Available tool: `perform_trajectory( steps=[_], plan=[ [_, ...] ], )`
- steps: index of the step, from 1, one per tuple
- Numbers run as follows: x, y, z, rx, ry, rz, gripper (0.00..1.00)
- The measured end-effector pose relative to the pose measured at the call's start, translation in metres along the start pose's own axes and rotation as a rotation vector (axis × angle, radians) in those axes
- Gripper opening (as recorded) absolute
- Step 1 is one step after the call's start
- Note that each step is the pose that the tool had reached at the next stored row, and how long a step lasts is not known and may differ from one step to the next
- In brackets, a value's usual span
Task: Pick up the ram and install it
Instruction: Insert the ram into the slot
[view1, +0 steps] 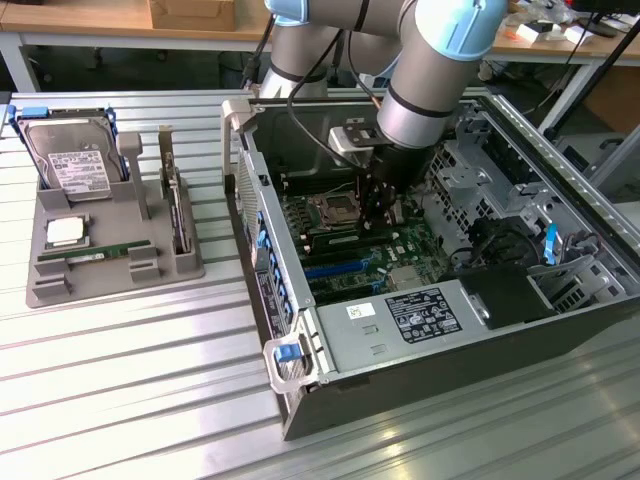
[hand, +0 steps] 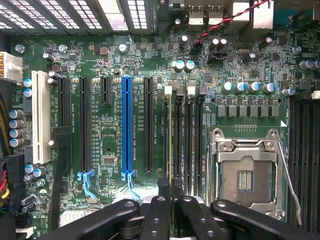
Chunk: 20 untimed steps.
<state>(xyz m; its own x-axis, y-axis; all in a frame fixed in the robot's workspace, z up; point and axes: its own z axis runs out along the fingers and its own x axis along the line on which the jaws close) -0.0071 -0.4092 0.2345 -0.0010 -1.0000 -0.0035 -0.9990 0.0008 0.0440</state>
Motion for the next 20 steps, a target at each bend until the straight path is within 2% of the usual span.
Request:
perform_trajectory(
  steps=[8,9,10,11,15,16,17,19,20],
  plan=[
    [0.0,0.0,0.0019,0.0,0.0001,0.0,0.12],
    [0.0,0.0,0.0019,0.0,0.0001,0.0,0.13],
    [0.0,0.0,0.0019,0.0,0.0,0.0,0.19],
    [0.0,0.0,0.0019,0.0,0.0001,0.0,0.19],
    [0.0,0.0005,-0.0098,0.0,-0.0025,0.0,0.19],
    [0.0,0.0004,-0.0106,0.0001,-0.0029,0.0,0.11],
    [0.0,-0.004,-0.0108,-0.0007,-0.0029,0.0,0.1],
    [0.001,-0.0251,-0.0118,-0.013,-0.0027,0.0,0.1],
    [0.002,-0.0396,-0.0124,-0.0226,-0.0028,0.0,0.1]
  ],
)
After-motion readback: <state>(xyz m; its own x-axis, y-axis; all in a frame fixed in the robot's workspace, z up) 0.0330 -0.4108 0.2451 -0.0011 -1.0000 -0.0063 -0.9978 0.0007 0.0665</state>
